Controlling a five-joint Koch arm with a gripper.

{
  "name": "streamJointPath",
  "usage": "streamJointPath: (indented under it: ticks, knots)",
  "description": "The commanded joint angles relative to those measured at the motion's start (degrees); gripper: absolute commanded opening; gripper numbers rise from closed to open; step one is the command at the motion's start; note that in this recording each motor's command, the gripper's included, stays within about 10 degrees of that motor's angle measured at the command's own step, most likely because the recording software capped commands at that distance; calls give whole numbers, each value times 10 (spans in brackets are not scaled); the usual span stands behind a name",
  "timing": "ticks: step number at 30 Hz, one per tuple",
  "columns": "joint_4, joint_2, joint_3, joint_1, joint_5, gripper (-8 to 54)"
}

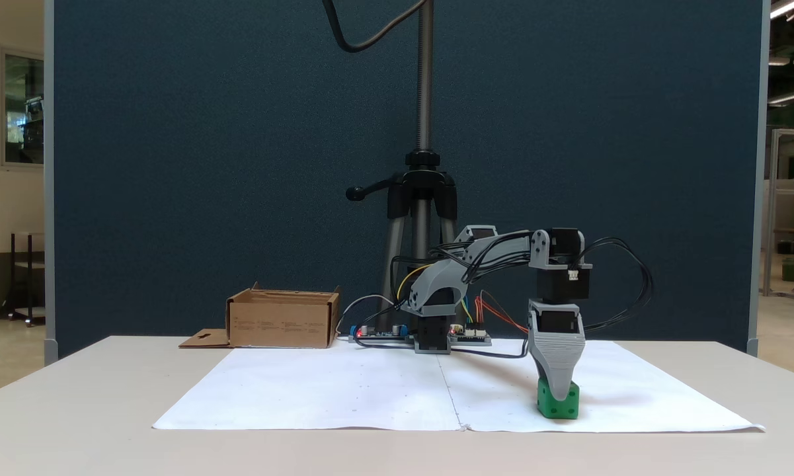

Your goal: Grasp a green dice and put it in the bin.

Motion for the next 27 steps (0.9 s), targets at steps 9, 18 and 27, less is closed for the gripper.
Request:
streamJointPath:
  ticks: [9,18,27]
  knots:
    - [-33,-16,-18,-4,36,381]
    - [-35,-17,-18,-4,43,198]
    - [-38,-17,-18,-3,47,121]
